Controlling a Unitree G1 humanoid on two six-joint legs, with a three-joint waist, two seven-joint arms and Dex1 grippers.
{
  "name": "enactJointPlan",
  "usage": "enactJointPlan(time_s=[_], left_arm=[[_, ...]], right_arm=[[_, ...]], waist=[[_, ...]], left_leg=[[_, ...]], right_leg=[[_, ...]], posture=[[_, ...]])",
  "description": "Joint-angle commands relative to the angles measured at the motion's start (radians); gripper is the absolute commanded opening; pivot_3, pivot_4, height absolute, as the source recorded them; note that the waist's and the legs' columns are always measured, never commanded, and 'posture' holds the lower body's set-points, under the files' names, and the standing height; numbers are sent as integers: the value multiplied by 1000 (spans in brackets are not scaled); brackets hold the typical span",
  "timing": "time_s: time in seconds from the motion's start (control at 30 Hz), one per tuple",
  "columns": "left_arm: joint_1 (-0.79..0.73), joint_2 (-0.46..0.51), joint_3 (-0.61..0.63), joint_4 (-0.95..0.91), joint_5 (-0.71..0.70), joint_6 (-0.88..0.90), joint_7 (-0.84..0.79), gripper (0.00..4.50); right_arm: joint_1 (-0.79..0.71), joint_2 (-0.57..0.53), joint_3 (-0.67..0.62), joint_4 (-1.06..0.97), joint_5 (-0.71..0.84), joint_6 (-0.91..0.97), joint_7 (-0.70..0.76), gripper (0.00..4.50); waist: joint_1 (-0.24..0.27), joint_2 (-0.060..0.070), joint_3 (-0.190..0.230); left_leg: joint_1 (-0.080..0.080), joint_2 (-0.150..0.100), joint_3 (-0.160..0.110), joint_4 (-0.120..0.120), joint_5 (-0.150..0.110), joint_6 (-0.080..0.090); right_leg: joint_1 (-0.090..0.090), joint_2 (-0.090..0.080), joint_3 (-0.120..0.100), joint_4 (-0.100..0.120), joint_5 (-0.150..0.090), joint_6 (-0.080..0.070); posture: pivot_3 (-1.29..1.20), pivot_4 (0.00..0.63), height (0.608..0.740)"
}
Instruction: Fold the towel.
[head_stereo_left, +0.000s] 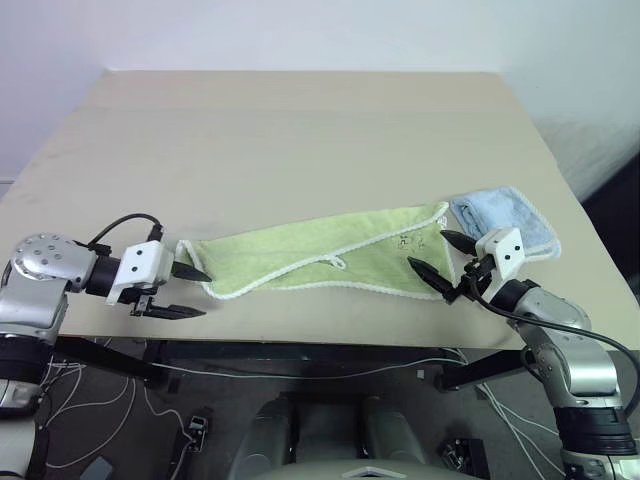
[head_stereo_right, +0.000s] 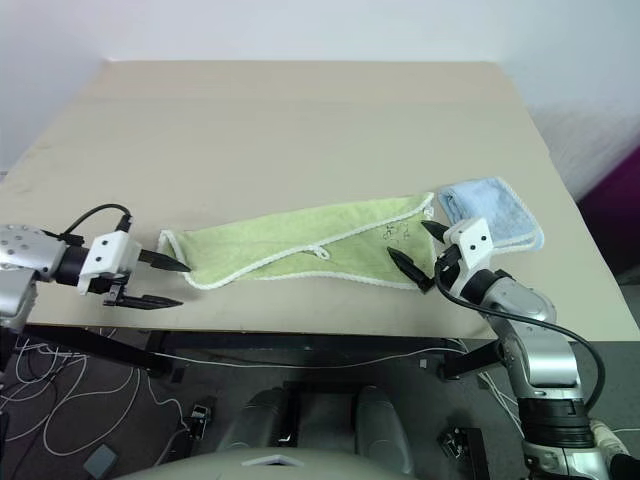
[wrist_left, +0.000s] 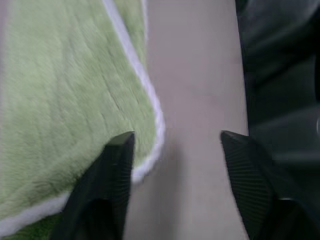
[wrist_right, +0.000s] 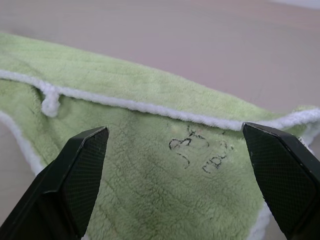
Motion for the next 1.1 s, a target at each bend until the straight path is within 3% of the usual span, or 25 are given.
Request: enactJointPlan(time_s=[0.03, 0.47, 0.57, 0.83, 1.03, 1.1], left_arm=[[-74, 8, -74, 79, 36, -107, -12, 3203], [-174, -52, -175, 171, 104, -204, -12, 3203], [-177, -60, -172, 192, 126, -240, -8, 2644], [-182, -77, -133, 249, 113, -289, 11, 69], [-172, -69, -83, 234, 84, -252, 28, 14], [-190, -88, -35, 218, 30, -164, 62, 14]], right_arm=[[10, 4, -20, -41, 4, -26, -7, 4500], [63, 14, -20, -105, 7, -17, -50, 4500], [65, 13, -20, -120, 9, -5, -58, 4500], [66, 5, -22, -134, 15, 13, -54, 4500], [67, 3, -28, -119, 15, 4, -39, 4500], [63, 1, -29, -114, 14, 2, -35, 4500]], waist=[[0, 0, 0], [-4, 0, 0], [-3, 0, 0], [-1, 0, 0], [-3, 0, 0], [-3, 0, 0]], left_leg=[[0, 0, 0, 0, 0, 0], [0, 0, 0, 2, 0, 1], [0, 0, 0, 2, 0, 1], [0, 0, 0, 3, 0, 1], [0, 0, 0, 3, 0, 1], [0, 0, 0, 3, 0, 1]], right_leg=[[0, 0, 0, 0, 0, 0], [0, 3, -1, 2, 0, 0], [0, 3, -1, 2, 0, 0], [1, 3, -1, 2, 0, 0], [1, 3, -1, 2, 0, 1], [1, 3, -1, 2, 0, 1]], posture=[[0, 150, 740], [0, 150, 740], [0, 150, 740], [0, 150, 740], [0, 150, 740], [0, 150, 740]])
